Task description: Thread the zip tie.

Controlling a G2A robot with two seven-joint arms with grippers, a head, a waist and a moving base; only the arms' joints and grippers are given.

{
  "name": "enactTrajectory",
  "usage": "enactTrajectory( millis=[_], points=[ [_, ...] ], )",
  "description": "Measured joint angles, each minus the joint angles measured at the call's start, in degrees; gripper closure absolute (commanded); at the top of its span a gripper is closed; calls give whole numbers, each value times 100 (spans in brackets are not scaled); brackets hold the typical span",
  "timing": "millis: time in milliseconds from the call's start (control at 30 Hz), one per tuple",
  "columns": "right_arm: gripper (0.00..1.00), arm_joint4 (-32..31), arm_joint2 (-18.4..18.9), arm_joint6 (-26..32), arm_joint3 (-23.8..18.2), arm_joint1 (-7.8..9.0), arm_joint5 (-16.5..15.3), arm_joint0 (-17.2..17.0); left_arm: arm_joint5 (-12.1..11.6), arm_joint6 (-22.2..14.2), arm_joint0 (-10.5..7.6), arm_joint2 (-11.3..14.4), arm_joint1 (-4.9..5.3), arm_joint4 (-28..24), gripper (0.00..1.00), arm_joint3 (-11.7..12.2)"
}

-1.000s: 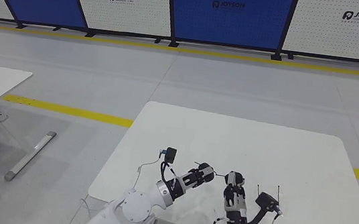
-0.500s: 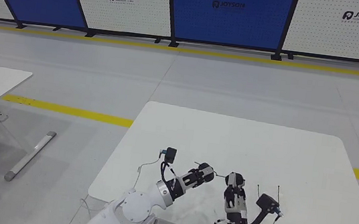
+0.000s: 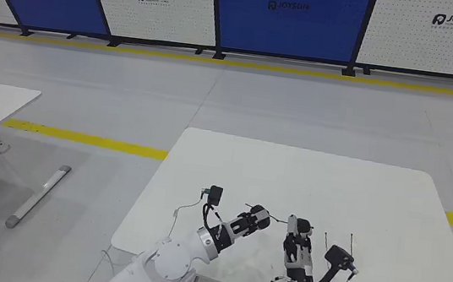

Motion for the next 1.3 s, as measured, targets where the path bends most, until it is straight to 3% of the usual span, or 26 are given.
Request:
enactTrajectory(
  millis=[133, 367, 467, 700, 800, 1300],
  points=[
    [71, -84, -19, -12, -12, -2, 34, -26, 0, 0, 0, 0, 0, 0, 100, 0],
    [75, -313, -20, -214, -86, 15, -71, -197, 0, 0, 0, 0, 0, 0, 100, 0],
    [87, -378, -8, -247, -101, 21, -85, -245, 0, 0, 0, 0, 0, 0, 100, 0],
    [87, -446, 14, -259, -119, 25, -81, -261, 0, 0, 0, 0, 0, 0, 100, 0],
    [100, -492, 11, -249, -144, 24, -59, -251, 0, 0, 0, 0, 0, 0, 100, 0],
    [100, -551, -63, -24, -108, 13, -59, -169, 12, 27, -12, 17, -2, 13, 100, -2]
  ],
)
